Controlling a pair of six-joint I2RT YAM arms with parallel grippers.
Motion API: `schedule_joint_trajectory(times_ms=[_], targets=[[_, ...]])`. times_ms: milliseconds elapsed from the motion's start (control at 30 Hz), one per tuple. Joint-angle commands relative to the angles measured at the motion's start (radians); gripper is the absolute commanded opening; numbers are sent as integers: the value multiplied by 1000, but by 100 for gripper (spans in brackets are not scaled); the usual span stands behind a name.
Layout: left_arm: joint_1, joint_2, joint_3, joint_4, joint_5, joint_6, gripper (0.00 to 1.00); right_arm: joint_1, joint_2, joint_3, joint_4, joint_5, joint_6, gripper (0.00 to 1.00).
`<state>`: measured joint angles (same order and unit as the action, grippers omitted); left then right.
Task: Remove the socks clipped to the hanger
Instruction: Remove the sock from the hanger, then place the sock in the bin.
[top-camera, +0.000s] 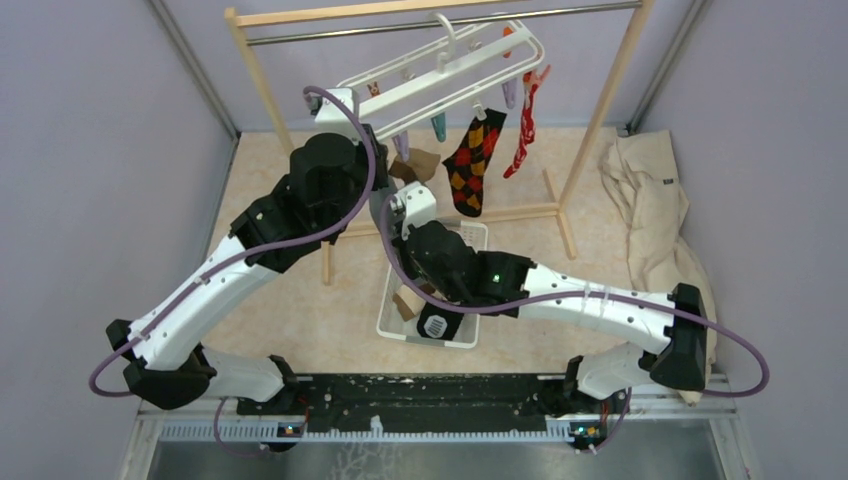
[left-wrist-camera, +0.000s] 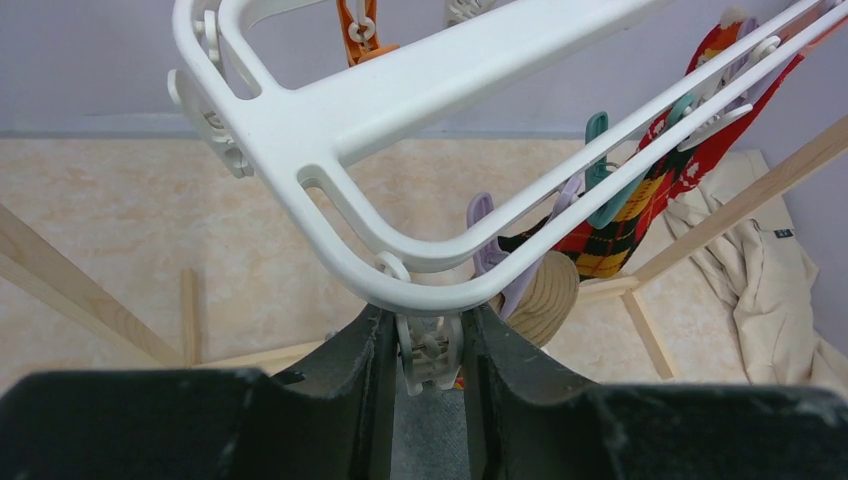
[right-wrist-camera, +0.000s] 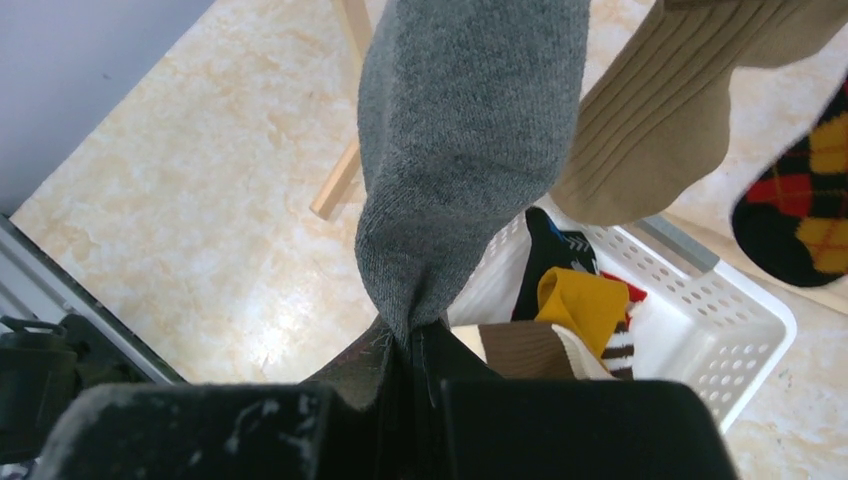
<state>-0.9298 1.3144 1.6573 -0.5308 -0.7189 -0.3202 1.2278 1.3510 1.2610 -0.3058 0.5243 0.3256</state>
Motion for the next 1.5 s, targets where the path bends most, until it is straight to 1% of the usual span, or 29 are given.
schedule_joint_trajectory(times_ms=[0,433,600,733,767,833,933,1133,1200,1333,1400,1467], targets=[[-3,-2,27,-8,-3,3,0,10,-66,-49,14,36,29,0],[-3,-16,14,3,7,4,0,11,-108,-218,27,45,106,0],[-3,-24,2,11,7,2,4,10,-107,-293,49,32,146,0],[-3,-31,-11,14,5,0,5,10,-85,-357,72,11,180,0],[-3,-35,-16,14,2,0,5,10,-77,-368,78,6,188,5],[-3,-41,-25,16,-3,0,8,10,-67,-387,89,-5,195,22],[-3,-51,-41,22,-14,0,12,10,-63,-399,93,-8,199,45],[-1,-65,-65,36,-31,12,20,10,-100,-400,95,-11,172,77],[-1,-66,-68,40,-37,20,24,11,-126,-407,98,-10,162,85],[3,-72,-76,43,-43,32,31,10,-185,-414,100,-18,136,90],[5,-81,-90,55,-45,36,35,10,-218,-414,103,-29,120,96],[6,-89,-103,64,-45,39,39,10,-253,-416,105,-33,107,98]])
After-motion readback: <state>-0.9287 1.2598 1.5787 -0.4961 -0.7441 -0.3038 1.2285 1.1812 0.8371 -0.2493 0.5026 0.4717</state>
